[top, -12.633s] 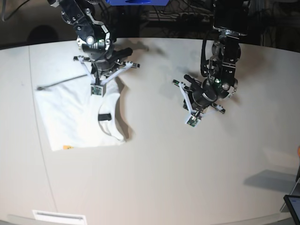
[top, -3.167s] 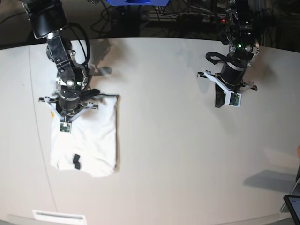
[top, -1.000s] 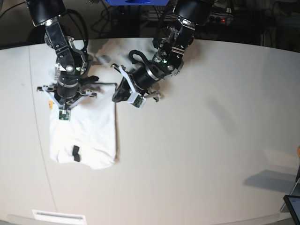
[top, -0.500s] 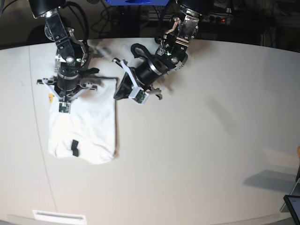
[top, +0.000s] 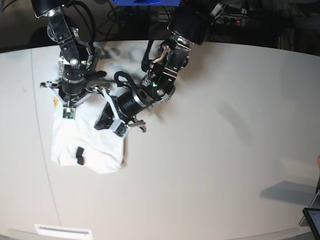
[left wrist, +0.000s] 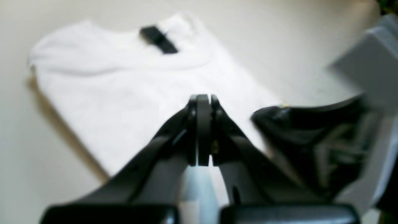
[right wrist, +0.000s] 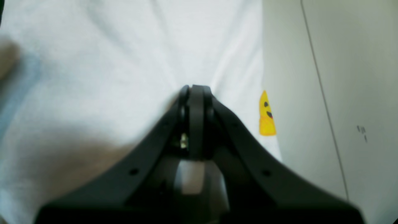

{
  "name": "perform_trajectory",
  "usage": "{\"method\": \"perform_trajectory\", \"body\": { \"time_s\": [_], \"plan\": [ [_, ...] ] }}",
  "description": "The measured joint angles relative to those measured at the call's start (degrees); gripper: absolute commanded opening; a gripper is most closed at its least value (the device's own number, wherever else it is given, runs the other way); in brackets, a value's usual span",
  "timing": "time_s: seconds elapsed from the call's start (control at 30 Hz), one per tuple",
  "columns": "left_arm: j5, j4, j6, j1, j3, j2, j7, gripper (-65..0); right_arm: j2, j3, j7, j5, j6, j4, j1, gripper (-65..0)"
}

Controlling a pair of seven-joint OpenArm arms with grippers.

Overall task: Fold the T-shirt properly
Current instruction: 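Tuck and flatten the shirt's edge with the left gripper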

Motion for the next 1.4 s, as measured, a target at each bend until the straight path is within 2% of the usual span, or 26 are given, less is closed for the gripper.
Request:
{"method": "perform_trajectory", "body": {
  "time_s": [0.2, 0.27, 0.4, 0.53, 0.77, 1.03, 1.17, 1.4],
  "plan": [
    [0.13, 2.25, -0.09, 0.74, -0.22, 0.20, -0.04, -65.0, 0.13, -0.02, 0.66, 0.02, 0.11, 0.98, -1.51, -64.3],
    [0.04, 2.84, -0.13, 0.39, -0.22, 0.28, -0.33, -65.0, 1.27, -1.27, 0.66, 0.24, 0.13, 1.05, -1.31, -64.3],
    [-0.07, 3.02, -0.07, 0.72, -0.33, -0.61, -0.07, -65.0, 2.51, -4.96, 0.02, -0.48, -1.18, 1.18, -0.50, -64.3],
    [-0.11, 3.02, -0.07, 0.59, -0.33, -0.59, -0.09, -65.0, 2.12, -8.50, 0.04, -0.94, -4.72, 1.38, -0.37, -64.3],
    [-0.09, 2.86, -0.07, 0.61, -0.33, -0.57, -0.26, -65.0, 2.08, -13.07, 0.90, -1.75, -5.22, 1.55, -0.13, -64.3],
    [-0.90, 2.64, -0.31, 2.03, -0.33, -2.25, -0.50, -65.0, 2.05, -13.14, 0.92, -1.53, -5.22, 2.12, -0.72, -64.3],
    [-2.27, 0.61, -1.11, 1.73, -0.33, -3.15, -1.79, -65.0, 1.75, -13.53, 0.98, -0.87, -8.92, 2.38, -1.05, -64.3],
    [-3.02, 0.83, -0.94, 3.91, -0.37, -3.15, -2.47, -65.0, 1.68, -13.53, 1.73, -1.64, -9.11, 2.69, -2.38, -64.3]
  ]
}}
